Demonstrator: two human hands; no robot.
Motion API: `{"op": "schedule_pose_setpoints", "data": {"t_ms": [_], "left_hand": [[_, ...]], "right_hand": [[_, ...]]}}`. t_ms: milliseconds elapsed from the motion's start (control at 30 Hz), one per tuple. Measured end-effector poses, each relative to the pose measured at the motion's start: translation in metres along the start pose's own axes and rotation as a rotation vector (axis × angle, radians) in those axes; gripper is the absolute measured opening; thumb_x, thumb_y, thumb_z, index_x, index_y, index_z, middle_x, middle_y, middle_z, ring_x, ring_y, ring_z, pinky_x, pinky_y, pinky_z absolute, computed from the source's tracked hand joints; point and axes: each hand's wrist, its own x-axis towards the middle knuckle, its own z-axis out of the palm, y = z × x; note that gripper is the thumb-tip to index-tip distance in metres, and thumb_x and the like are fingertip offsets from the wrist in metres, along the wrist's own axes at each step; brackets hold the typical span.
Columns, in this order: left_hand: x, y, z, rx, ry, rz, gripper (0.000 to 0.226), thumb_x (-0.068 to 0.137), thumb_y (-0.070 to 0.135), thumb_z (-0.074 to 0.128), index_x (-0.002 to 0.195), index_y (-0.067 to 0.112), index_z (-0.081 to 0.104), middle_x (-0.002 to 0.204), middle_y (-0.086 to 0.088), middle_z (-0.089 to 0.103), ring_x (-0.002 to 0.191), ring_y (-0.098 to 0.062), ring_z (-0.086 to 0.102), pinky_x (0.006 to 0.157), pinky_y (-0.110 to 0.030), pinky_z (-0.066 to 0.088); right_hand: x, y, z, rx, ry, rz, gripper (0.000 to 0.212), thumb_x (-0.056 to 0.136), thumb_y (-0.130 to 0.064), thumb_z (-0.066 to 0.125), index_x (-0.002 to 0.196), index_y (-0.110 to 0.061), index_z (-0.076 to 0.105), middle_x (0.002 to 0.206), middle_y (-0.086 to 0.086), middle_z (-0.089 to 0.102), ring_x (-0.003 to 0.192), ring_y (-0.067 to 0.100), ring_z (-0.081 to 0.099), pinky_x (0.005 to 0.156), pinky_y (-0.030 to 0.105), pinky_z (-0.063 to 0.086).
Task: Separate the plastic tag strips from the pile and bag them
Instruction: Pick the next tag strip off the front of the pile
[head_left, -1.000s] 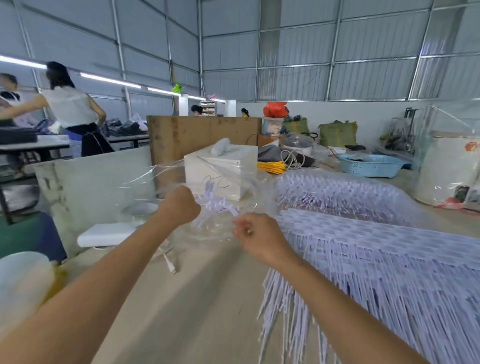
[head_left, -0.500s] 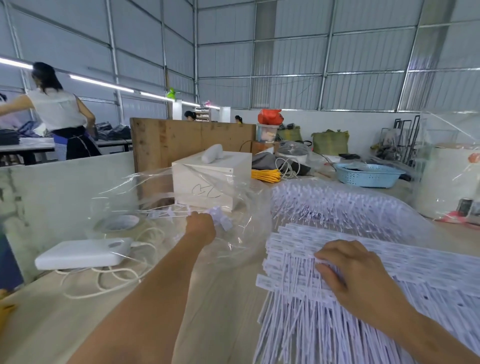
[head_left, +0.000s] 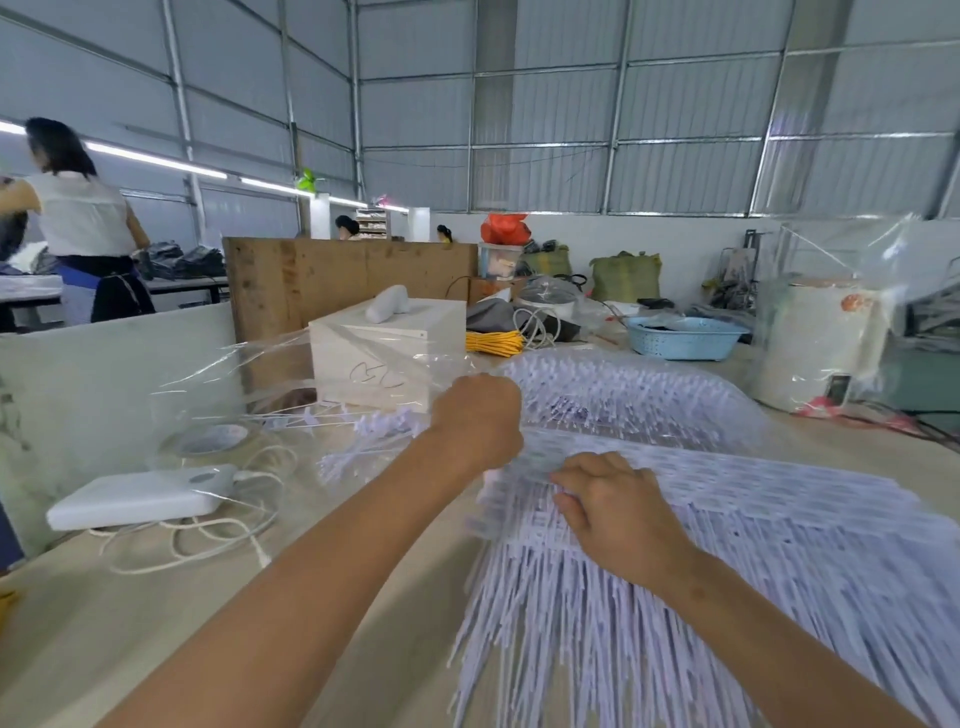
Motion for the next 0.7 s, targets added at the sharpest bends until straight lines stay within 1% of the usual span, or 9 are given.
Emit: {"op": "schedule_pose_setpoints", "data": {"t_ms": [33, 133, 233, 300, 367, 467, 600, 633, 700], "left_hand": [[-0.008, 0.014, 0.001, -0.059, -0.009, 0.087, 0.010, 0.089, 0.011, 0.051, 0.086, 0.006, 0.059, 0.094, -0.008, 0.058, 0.100, -0.028, 0.057, 0.074, -0.032, 0.045], [-0.029, 0.052, 0.018, -0.201, -0.093, 0.346, 0.015, 0.087, 0.010, 0.053, 0.093, 0.002, 0.064, 0.098, -0.015, 0.060, 0.097, -0.031, 0.056, 0.081, -0.041, 0.047], [-0.042, 0.083, 0.043, -0.334, -0.138, 0.468, 0.018, 0.089, 0.011, 0.050, 0.105, 0.008, 0.059, 0.102, -0.015, 0.058, 0.100, -0.030, 0.053, 0.084, -0.043, 0.044], [-0.045, 0.101, 0.058, -0.270, -0.115, 0.505, 0.027, 0.092, 0.022, 0.050, 0.117, 0.014, 0.056, 0.111, -0.011, 0.057, 0.108, -0.029, 0.049, 0.090, -0.041, 0.042], [-0.046, 0.116, 0.067, -0.171, -0.077, 0.493, 0.040, 0.094, 0.038, 0.049, 0.129, 0.018, 0.051, 0.123, -0.006, 0.051, 0.117, -0.027, 0.042, 0.095, -0.038, 0.039], [-0.049, 0.136, 0.075, -0.099, -0.044, 0.493, 0.052, 0.093, 0.051, 0.044, 0.133, 0.017, 0.049, 0.136, -0.004, 0.042, 0.125, -0.026, 0.034, 0.099, -0.039, 0.033], [-0.049, 0.152, 0.081, -0.101, -0.058, 0.541, 0.053, 0.094, 0.051, 0.042, 0.134, 0.019, 0.049, 0.142, 0.000, 0.036, 0.129, -0.021, 0.030, 0.101, -0.034, 0.028], [-0.048, 0.154, 0.081, -0.114, -0.053, 0.548, 0.050, 0.094, 0.050, 0.043, 0.132, 0.018, 0.052, 0.140, 0.000, 0.037, 0.129, -0.020, 0.031, 0.101, -0.032, 0.028], [-0.048, 0.157, 0.081, -0.157, -0.024, 0.553, 0.042, 0.095, 0.045, 0.045, 0.125, 0.017, 0.057, 0.133, 0.000, 0.043, 0.124, -0.019, 0.038, 0.098, -0.031, 0.032]], "right_hand": [[-0.004, 0.002, -0.003, 0.010, -0.001, 0.009, 0.034, 0.099, -0.033, 0.034, 0.128, -0.028, 0.051, 0.132, -0.012, 0.045, 0.120, 0.014, 0.039, 0.089, 0.030, 0.030], [-0.022, 0.021, -0.016, 0.019, 0.007, 0.059, 0.033, 0.095, -0.028, 0.040, 0.123, -0.020, 0.055, 0.130, -0.006, 0.049, 0.119, 0.018, 0.042, 0.089, 0.031, 0.035], [-0.050, 0.051, -0.029, 0.022, -0.008, 0.118, 0.030, 0.093, -0.023, 0.043, 0.118, -0.018, 0.059, 0.124, -0.004, 0.052, 0.118, 0.020, 0.044, 0.088, 0.030, 0.039], [-0.069, 0.071, -0.038, 0.020, -0.007, 0.156, 0.028, 0.095, -0.027, 0.044, 0.117, -0.020, 0.061, 0.121, -0.003, 0.055, 0.116, 0.020, 0.046, 0.090, 0.032, 0.042], [-0.086, 0.090, -0.047, 0.025, -0.007, 0.212, 0.030, 0.095, -0.030, 0.047, 0.119, -0.019, 0.061, 0.121, -0.002, 0.058, 0.118, 0.021, 0.047, 0.094, 0.035, 0.042], [-0.111, 0.118, -0.060, 0.047, -0.008, 0.330, 0.033, 0.093, -0.032, 0.051, 0.119, -0.016, 0.061, 0.125, 0.001, 0.057, 0.123, 0.023, 0.046, 0.098, 0.037, 0.041], [-0.138, 0.147, -0.074, 0.041, -0.035, 0.471, 0.044, 0.090, -0.044, 0.052, 0.128, -0.022, 0.055, 0.137, -0.003, 0.048, 0.131, 0.018, 0.040, 0.106, 0.035, 0.035], [-0.144, 0.152, -0.077, 0.057, -0.025, 0.516, 0.047, 0.089, -0.047, 0.054, 0.130, -0.023, 0.054, 0.140, -0.003, 0.045, 0.133, 0.017, 0.038, 0.108, 0.036, 0.034], [-0.153, 0.161, -0.082, 0.100, -0.034, 0.534, 0.054, 0.087, -0.047, 0.059, 0.132, -0.019, 0.053, 0.144, 0.001, 0.042, 0.136, 0.016, 0.034, 0.111, 0.035, 0.029]]}}
